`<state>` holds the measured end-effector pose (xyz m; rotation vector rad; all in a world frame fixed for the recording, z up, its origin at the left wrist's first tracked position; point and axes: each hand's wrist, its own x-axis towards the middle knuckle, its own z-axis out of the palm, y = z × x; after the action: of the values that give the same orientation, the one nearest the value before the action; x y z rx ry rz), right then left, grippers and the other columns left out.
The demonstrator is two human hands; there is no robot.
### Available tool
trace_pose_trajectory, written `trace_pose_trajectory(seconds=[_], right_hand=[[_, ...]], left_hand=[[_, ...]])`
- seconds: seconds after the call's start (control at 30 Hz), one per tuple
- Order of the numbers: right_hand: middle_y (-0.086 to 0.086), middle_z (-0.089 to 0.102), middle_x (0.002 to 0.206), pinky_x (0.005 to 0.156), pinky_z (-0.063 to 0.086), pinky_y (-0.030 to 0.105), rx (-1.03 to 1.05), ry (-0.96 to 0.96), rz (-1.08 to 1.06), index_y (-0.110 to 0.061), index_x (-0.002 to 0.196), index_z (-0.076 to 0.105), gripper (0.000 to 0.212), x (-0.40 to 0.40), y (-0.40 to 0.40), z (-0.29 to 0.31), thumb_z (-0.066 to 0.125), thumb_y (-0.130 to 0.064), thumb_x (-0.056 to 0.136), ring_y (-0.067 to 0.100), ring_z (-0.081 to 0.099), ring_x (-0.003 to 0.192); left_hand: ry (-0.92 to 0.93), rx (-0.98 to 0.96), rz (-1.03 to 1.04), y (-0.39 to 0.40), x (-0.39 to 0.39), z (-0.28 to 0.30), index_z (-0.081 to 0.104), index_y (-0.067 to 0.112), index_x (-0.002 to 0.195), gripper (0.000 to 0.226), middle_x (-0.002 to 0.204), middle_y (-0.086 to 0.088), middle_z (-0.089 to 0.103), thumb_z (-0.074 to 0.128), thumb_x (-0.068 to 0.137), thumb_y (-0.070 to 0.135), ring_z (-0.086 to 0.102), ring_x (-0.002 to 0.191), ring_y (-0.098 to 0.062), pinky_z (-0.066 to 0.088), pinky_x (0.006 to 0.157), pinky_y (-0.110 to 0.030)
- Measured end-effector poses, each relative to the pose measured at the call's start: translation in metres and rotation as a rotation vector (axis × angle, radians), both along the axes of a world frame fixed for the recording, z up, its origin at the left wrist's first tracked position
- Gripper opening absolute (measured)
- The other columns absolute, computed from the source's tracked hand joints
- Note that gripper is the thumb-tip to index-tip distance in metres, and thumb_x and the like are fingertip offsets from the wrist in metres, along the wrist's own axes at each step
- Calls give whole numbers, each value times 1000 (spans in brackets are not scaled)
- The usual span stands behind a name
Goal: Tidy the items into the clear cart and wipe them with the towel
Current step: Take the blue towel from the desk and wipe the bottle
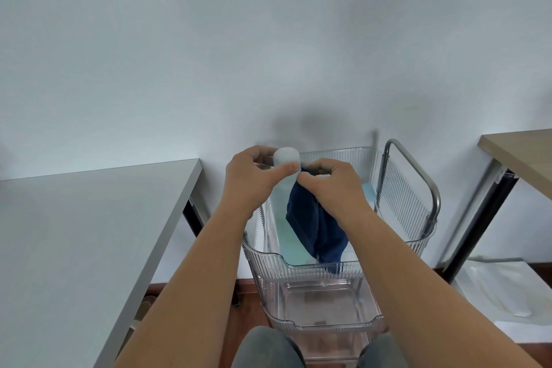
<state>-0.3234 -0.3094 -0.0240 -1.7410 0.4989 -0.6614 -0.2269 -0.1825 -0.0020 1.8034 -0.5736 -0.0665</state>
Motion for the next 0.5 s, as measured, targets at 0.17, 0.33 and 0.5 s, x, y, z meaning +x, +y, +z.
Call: trace_pose_trajectory(seconds=[0.17, 0.33, 0.5], right_hand=[[-16, 71, 105, 82, 51, 25, -80, 43, -14, -31, 104, 75, 30, -3, 4, 0, 67, -37, 76, 3, 61, 95], [-13, 74, 97, 73, 52, 26, -187, 88, 45, -43, 98, 71, 17, -5, 3, 3, 61, -38, 85, 4, 62, 80], [-32, 62, 81, 74, 48, 19, -216, 51, -20, -46, 100, 69, 19, -3, 6, -1, 62, -42, 82, -3, 58, 85]], left_hand=[[-4, -21, 45, -2, 2, -2, 72, 33, 82, 42, 77, 20, 71, 89, 49, 52, 65, 68, 2, 56, 71, -24], [-23, -14, 55, -5, 4, -3, 73, 32, 83, 42, 78, 16, 71, 90, 50, 52, 66, 70, -1, 56, 70, -23], [-12, -32, 82, -5, 0, -4, 71, 33, 81, 42, 74, 17, 70, 87, 48, 55, 61, 63, 7, 52, 67, -22]])
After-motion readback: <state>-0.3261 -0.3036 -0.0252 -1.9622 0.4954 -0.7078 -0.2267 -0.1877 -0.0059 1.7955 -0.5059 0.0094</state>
